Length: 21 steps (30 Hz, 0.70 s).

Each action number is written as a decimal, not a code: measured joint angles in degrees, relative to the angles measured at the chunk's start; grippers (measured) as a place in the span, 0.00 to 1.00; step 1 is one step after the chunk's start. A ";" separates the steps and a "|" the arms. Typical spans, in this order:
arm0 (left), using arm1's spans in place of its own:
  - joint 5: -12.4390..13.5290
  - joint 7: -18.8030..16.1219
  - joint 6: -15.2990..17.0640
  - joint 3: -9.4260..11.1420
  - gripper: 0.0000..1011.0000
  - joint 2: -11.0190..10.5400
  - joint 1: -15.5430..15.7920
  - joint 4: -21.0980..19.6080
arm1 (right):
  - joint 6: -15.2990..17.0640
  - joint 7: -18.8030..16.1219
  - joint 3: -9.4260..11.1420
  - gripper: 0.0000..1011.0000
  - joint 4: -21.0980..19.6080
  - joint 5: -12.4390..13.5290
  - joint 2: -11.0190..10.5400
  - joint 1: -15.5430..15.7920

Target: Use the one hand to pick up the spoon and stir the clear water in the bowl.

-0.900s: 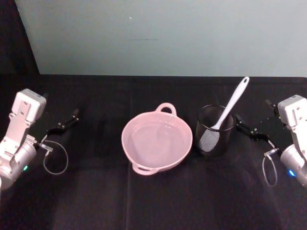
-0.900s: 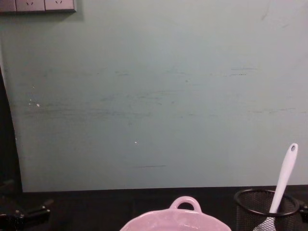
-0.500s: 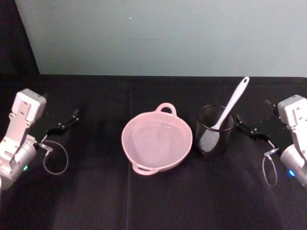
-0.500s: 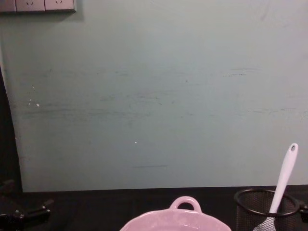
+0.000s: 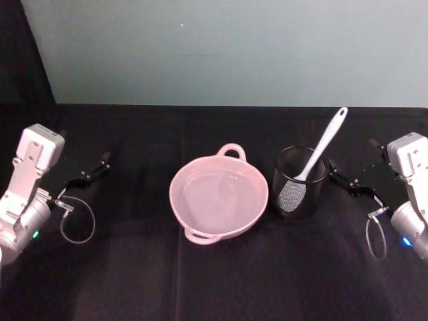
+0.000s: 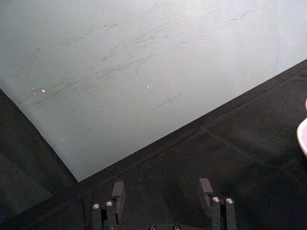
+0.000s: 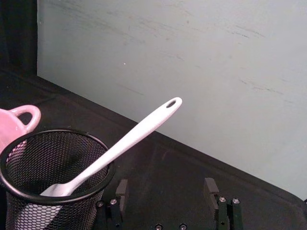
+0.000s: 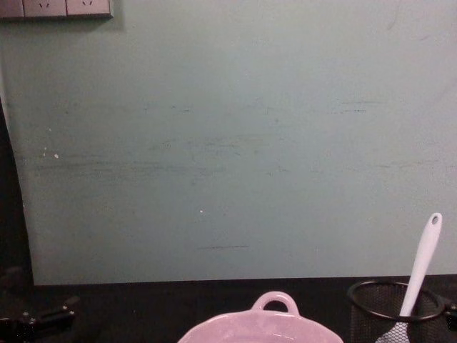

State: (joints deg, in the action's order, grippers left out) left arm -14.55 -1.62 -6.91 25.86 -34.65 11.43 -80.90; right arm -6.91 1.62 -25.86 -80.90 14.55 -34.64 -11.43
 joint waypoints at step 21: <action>0.00 0.00 0.00 0.00 1.00 0.00 0.00 0.00 | 0.00 0.00 0.00 0.99 0.00 0.00 0.00 0.00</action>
State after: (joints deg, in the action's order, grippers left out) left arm -14.55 -1.62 -6.91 25.86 -34.65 11.43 -80.90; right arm -6.91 1.62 -25.86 -80.90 14.55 -34.64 -11.43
